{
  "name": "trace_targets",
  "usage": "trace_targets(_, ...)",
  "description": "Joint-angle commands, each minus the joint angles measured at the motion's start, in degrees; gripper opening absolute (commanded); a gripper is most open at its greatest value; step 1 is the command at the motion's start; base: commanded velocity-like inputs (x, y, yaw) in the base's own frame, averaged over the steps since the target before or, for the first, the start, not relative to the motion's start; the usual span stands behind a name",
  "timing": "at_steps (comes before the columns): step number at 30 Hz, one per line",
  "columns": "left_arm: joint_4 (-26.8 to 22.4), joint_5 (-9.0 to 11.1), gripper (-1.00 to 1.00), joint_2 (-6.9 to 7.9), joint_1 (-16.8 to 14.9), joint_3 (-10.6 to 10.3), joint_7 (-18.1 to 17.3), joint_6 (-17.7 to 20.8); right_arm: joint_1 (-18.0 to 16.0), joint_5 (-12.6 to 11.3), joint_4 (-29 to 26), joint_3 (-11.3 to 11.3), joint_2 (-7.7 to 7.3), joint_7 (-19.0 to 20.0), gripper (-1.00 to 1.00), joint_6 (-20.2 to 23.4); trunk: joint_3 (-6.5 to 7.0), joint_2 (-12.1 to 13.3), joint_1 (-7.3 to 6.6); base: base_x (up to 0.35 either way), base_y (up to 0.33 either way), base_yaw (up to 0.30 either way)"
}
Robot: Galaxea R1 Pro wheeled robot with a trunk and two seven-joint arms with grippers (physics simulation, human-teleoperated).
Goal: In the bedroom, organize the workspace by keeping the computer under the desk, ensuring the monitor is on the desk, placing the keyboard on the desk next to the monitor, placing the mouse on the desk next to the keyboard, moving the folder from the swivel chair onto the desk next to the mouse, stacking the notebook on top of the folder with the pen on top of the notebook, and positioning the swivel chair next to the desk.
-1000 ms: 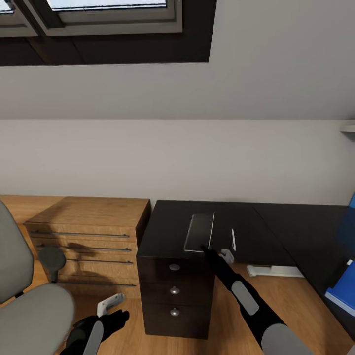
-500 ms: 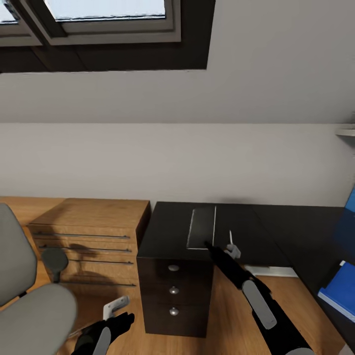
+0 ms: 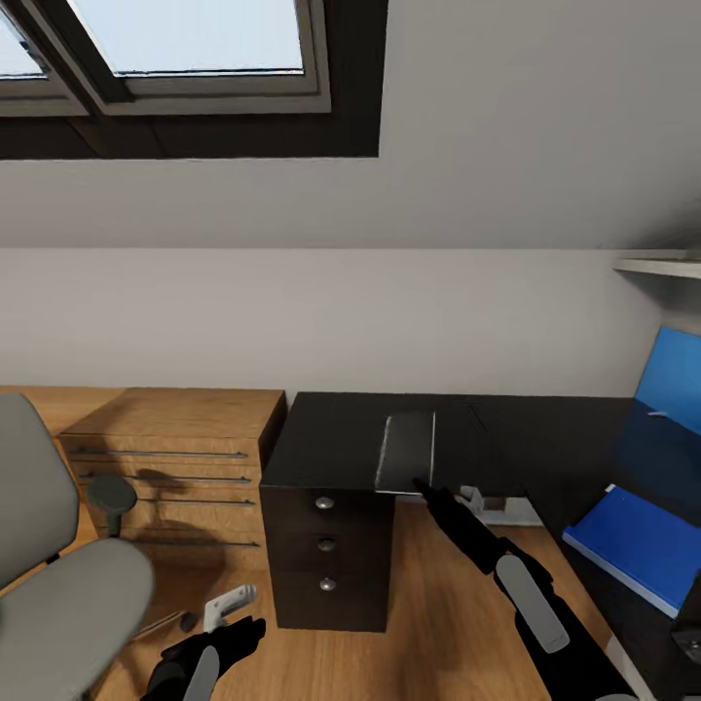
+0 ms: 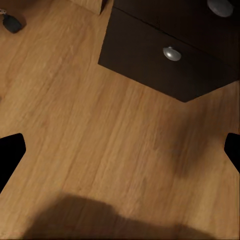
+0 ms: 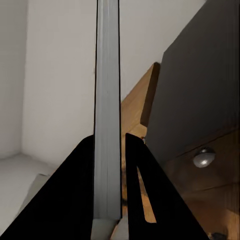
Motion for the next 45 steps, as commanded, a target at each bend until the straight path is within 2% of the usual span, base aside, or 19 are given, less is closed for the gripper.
trace_targets(1, -0.1, 0.6, 1.0, -0.05, 0.0, 0.1, 0.5, 0.2, -0.1, -0.8, 0.0, 0.1, -0.37, 0.2, -1.0, 0.3, -0.07, 0.0, -0.01, -0.082, -0.021, -0.262)
trace_targets(6, 0.0, 0.6, 1.0, -0.1, 0.0, 0.1, 0.4, 0.2, -0.1, -2.3, 0.2, 0.1, -1.68, 0.2, -1.0, 0.3, -0.07, 0.0, -0.01, -0.038, -0.01, -0.279)
trace_targets(7, 0.0, 0.7, 1.0, -0.11, 0.0, 0.1, 0.4, 0.2, 0.0, -5.3, 0.4, 0.0, -2.97, 0.1, -1.0, 0.3, -0.07, 0.0, -0.01, -0.006, -0.001, -0.292)
trace_targets(8, 0.0, 0.7, 1.0, -0.12, 0.0, 0.1, 0.4, 0.2, 0.0, -5.9, 0.4, 0.0, -3.38, 0.1, -1.0, 0.2, -0.07, 0.0, -0.01, -0.004, -0.001, -0.293)
trace_targets(13, 0.0, 0.7, 1.0, -0.12, 0.0, 0.1, 0.4, 0.2, 0.1, -6.9, 0.8, -0.2, -4.51, 0.1, -1.0, 0.2, -0.07, 0.0, -0.01, -0.002, 0.0, -0.294)
trace_targets(14, 0.0, 0.7, 1.0, -0.12, 0.0, 0.1, 0.4, 0.2, 0.2, -7.1, 1.4, -1.5, -4.92, 0.1, -1.0, 0.2, -0.07, 0.0, -0.01, 0.0, 0.0, -0.295)
trace_targets(15, 0.1, 0.7, 1.0, -0.12, 0.0, 0.1, 0.4, 0.2, 0.2, -7.1, 1.8, -3.0, -5.04, 0.0, -1.0, 0.2, -0.07, 0.0, -0.01, 0.0, 0.0, -0.295)
trace_targets(24, 0.7, 0.6, 1.0, -0.12, 0.0, 0.0, 0.4, 0.2, 0.2, -7.2, 2.9, -6.7, -5.51, 0.0, -1.0, 0.4, -0.07, 0.0, -0.01, 0.0, 0.0, -0.295)
trace_targets(31, 0.8, 0.6, 1.0, -0.12, 0.0, 0.0, 0.4, 0.2, 0.2, -7.2, 3.1, -7.4, -5.66, 0.0, -1.0, 0.4, -0.07, 0.0, -0.01, 0.0, 0.0, -0.295)
trace_targets(36, 0.9, 0.6, 1.0, -0.12, 0.0, 0.0, 0.4, 0.2, 0.2, -7.2, 3.2, -8.8, -5.69, 0.0, -1.0, 1.0, -0.07, 0.0, -0.01, 0.0, 0.0, -0.296)
trace_targets(45, 0.9, 0.6, 1.0, -0.12, 0.0, 0.0, 0.4, 0.2, 0.2, -7.2, 3.2, -9.2, -5.63, 0.0, -1.0, 1.5, -0.07, 0.0, -0.01, 0.0, 0.0, -0.296)
